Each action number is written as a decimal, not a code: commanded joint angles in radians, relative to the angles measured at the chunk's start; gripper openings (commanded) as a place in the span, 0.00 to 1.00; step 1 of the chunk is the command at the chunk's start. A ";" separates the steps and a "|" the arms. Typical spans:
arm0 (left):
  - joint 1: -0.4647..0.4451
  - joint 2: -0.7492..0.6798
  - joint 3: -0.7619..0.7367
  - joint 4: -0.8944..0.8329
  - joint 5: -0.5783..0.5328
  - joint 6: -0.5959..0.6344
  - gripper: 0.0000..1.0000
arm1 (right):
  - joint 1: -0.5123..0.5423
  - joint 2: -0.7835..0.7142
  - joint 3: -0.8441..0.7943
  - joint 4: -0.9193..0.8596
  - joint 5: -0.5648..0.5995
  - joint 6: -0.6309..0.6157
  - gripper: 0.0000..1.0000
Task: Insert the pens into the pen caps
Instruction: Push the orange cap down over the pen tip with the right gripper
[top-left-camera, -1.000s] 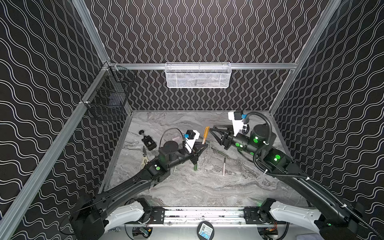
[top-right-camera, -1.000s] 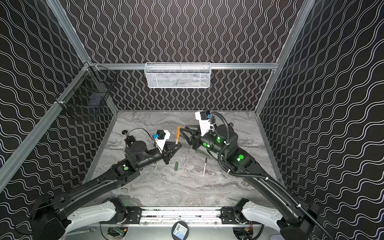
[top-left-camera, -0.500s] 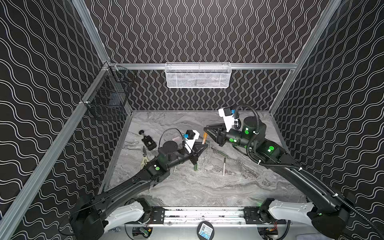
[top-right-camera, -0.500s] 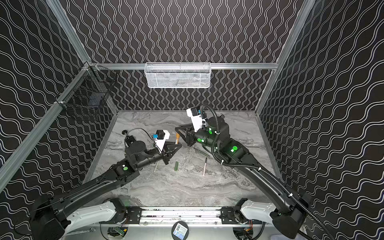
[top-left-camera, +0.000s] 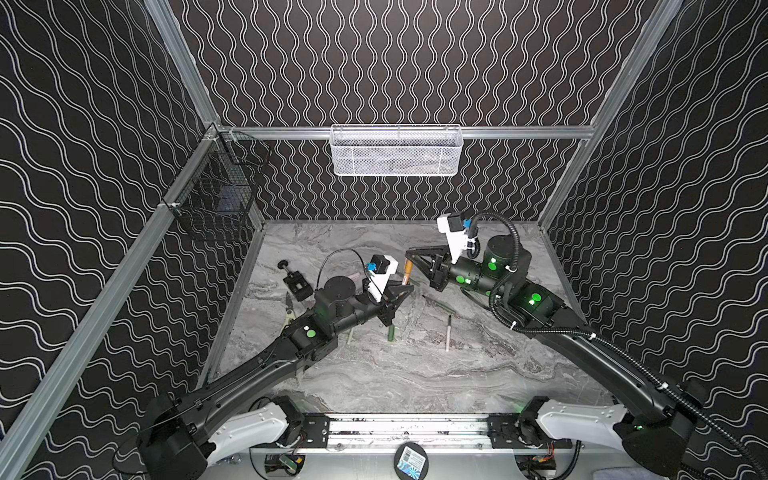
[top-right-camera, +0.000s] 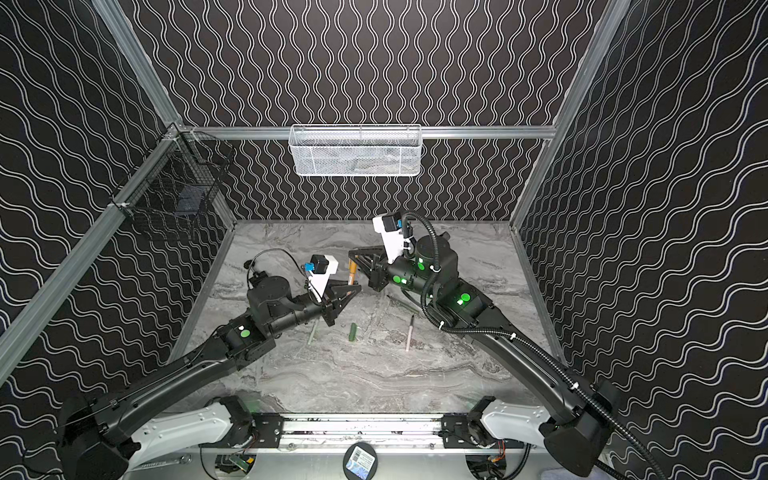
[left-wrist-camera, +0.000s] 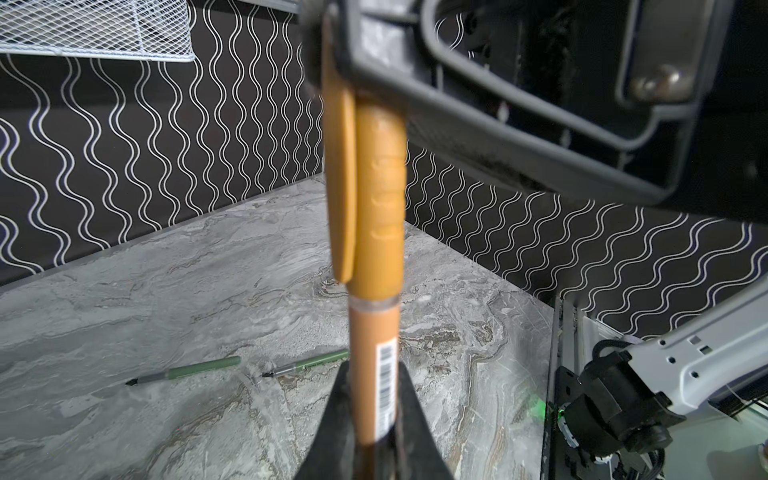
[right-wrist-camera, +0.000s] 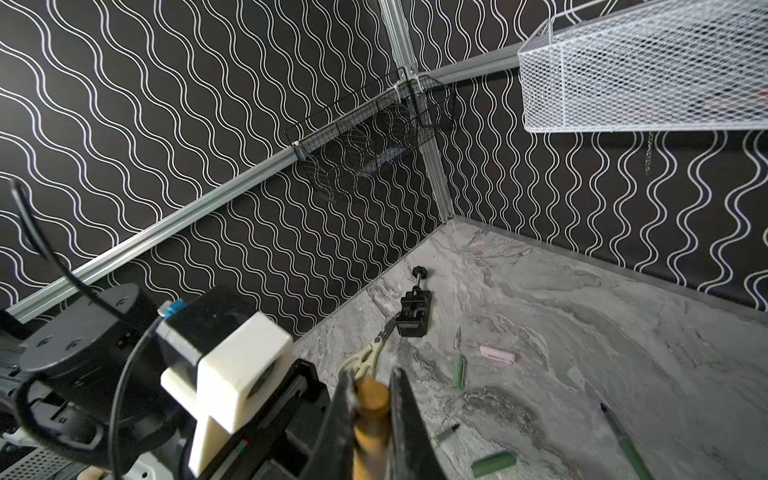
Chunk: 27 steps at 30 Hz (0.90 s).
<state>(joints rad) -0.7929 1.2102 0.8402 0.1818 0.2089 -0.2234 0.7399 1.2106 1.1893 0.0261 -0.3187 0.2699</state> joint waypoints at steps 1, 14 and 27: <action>-0.001 0.008 0.060 0.209 -0.028 0.038 0.00 | 0.006 0.007 -0.034 -0.132 -0.087 -0.017 0.00; 0.009 0.052 0.193 0.316 -0.059 0.094 0.00 | 0.009 0.004 -0.138 -0.109 -0.115 0.014 0.00; 0.014 0.028 0.143 0.210 0.030 0.078 0.00 | 0.009 -0.021 -0.030 -0.132 -0.036 0.036 0.11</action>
<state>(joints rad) -0.7807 1.2556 0.9962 -0.0414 0.1974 -0.1478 0.7387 1.1999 1.1442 0.1284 -0.2958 0.3134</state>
